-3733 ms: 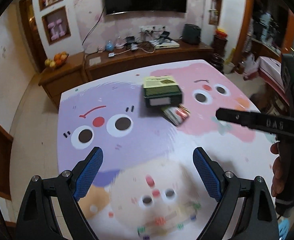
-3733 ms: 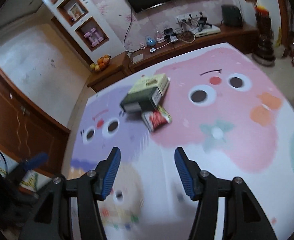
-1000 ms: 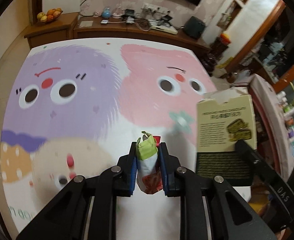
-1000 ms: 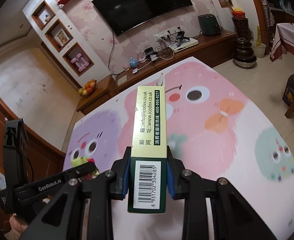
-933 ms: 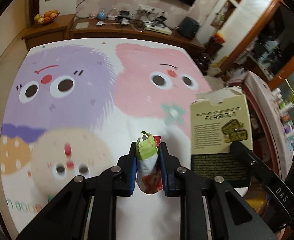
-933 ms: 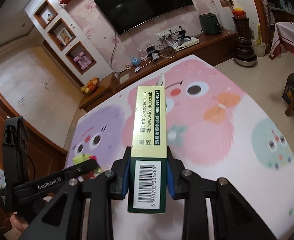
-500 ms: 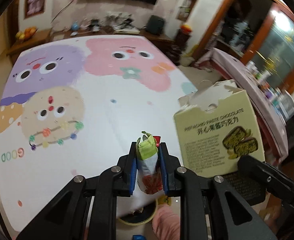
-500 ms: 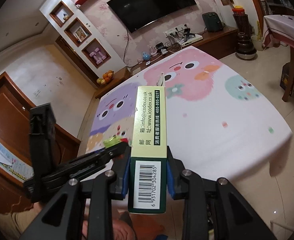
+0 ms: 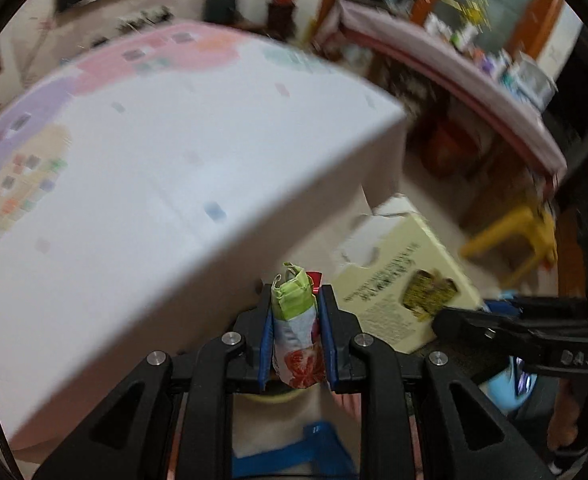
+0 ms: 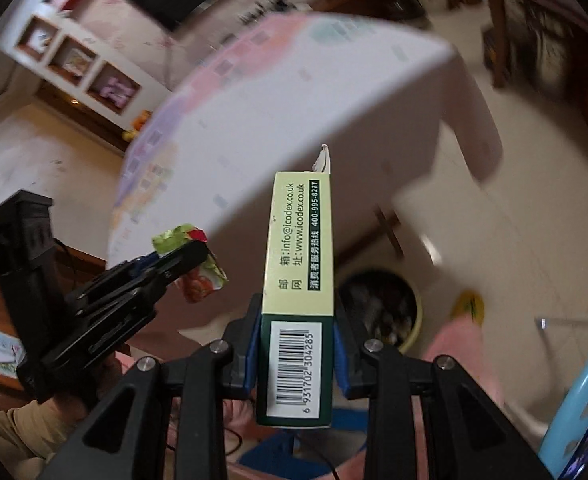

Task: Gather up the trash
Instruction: 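Lift the chocolate box and snack packet and carry both tools over the bin, then open the left tool over the bin while the right tool opens, dropping both items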

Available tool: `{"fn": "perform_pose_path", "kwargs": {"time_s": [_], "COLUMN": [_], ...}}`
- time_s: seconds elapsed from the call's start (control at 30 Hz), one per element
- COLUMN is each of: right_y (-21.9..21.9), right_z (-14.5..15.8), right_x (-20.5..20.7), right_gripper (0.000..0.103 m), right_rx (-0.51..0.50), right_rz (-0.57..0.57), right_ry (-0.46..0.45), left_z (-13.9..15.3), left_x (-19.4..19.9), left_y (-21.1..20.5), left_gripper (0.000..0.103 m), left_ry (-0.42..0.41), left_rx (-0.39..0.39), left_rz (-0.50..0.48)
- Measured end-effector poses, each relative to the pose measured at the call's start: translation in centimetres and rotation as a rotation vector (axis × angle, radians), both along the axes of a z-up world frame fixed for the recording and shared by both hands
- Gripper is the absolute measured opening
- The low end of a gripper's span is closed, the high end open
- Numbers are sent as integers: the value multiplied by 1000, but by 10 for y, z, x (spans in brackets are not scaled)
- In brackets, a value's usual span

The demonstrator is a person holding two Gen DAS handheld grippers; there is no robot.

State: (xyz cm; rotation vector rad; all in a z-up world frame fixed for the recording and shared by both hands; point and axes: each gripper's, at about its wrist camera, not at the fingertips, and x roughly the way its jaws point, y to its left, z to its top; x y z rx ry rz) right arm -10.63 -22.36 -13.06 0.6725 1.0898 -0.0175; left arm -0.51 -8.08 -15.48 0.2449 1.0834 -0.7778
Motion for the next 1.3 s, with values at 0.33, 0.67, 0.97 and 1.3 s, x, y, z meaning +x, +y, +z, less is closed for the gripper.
{"fn": "perform_pose_path", "kwargs": {"time_s": [0.33, 0.67, 0.97, 1.3], "right_y": [-21, -25, -18, -9], "right_z": [-157, -293, -327, -302], "right_x": [17, 50, 61, 59], "right_gripper": [30, 31, 51, 51], "right_rx": [133, 153, 161, 92], "right_rz": [-62, -60, -60, -40], "right_ry": [269, 404, 414, 373], "left_z": [-139, -242, -253, -229], "left_x": [-9, 10, 29, 25], "left_y": [-43, -52, -38, -33], "left_gripper": [19, 28, 56, 56], "left_ry": [87, 122, 114, 91], "left_rx": [224, 308, 348, 318], "left_rz": [-167, -95, -13, 0]}}
